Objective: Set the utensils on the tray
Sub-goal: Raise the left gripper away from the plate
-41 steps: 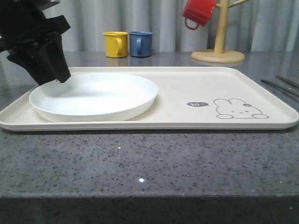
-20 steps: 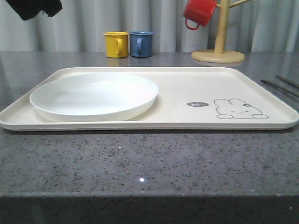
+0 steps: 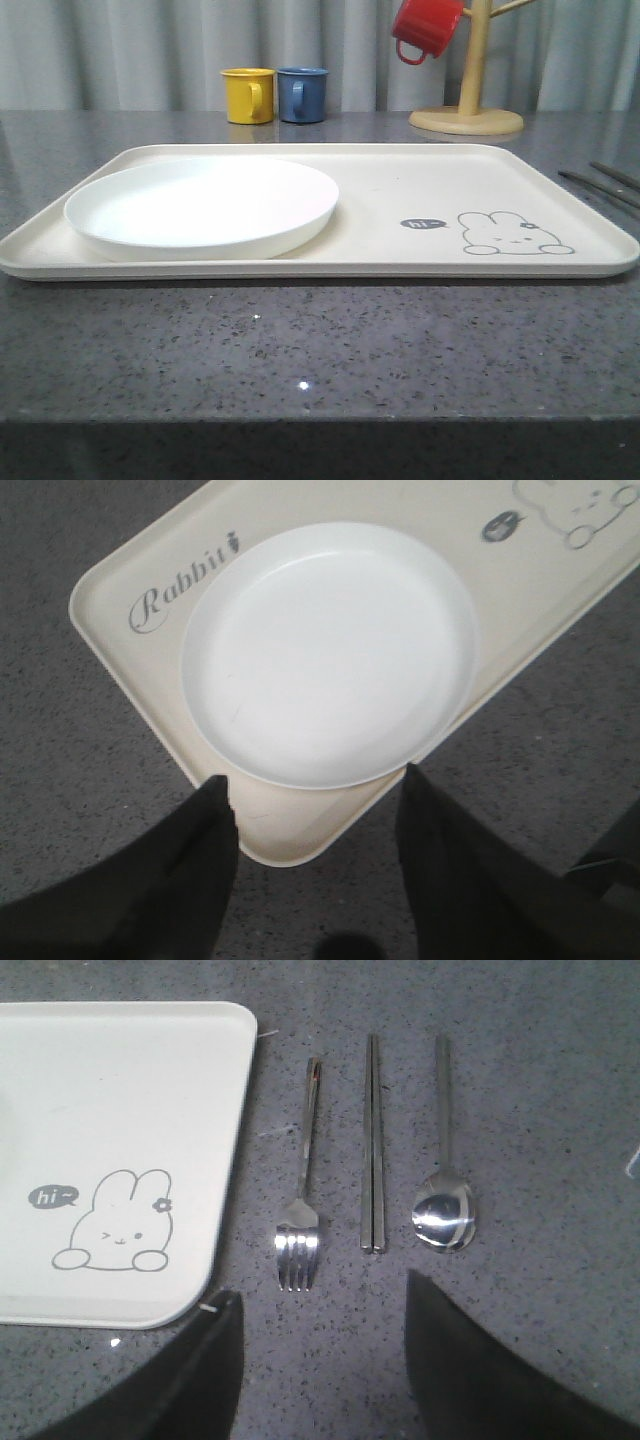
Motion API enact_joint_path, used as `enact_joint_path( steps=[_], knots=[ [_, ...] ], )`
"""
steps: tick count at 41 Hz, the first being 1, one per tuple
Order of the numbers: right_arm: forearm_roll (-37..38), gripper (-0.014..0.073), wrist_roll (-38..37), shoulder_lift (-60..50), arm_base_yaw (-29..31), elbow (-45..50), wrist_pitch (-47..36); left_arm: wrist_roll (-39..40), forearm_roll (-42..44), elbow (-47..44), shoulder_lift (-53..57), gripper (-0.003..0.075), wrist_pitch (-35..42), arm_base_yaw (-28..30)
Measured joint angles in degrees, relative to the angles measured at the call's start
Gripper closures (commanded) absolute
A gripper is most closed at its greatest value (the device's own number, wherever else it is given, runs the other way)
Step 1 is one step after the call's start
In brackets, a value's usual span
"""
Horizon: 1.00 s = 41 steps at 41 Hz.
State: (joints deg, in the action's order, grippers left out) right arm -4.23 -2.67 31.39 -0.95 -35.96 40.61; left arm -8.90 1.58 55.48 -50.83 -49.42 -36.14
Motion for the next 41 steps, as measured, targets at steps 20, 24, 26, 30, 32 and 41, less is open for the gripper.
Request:
enact_joint_path(
  steps=[20, 24, 26, 30, 32, 41],
  knots=[
    [0.0, 0.0191, 0.0, 0.0, 0.0, 0.0, -0.7, 0.3, -1.3, -10.4, 17.5, 0.0363, 2.7, -0.6],
    [0.0, 0.0191, 0.0, 0.2, 0.0, -0.1, -1.0, 0.4, -1.3, -10.4, 17.5, 0.0363, 2.8, -0.6],
    [0.0, 0.0191, 0.0, 0.7, 0.0, -0.4, -0.4, 0.4, -1.3, -10.4, 17.5, 0.0363, 2.8, -0.6],
    [0.0, 0.0191, 0.2, 3.8, 0.0, -2.7, 2.8, 0.4, -1.3, -10.4, 17.5, 0.0363, 2.8, -0.6],
    [0.0, 0.0191, 0.5, 5.6, 0.0, -4.0, 4.8, 0.4, -1.3, -10.4, 17.5, 0.0363, 2.9, -0.6],
    [0.0, 0.0191, 1.5, 17.6, -2.0, -12.0, 12.0, 0.4, -1.3, -10.4, 17.5, 0.0363, 2.9, -0.6]
  ],
)
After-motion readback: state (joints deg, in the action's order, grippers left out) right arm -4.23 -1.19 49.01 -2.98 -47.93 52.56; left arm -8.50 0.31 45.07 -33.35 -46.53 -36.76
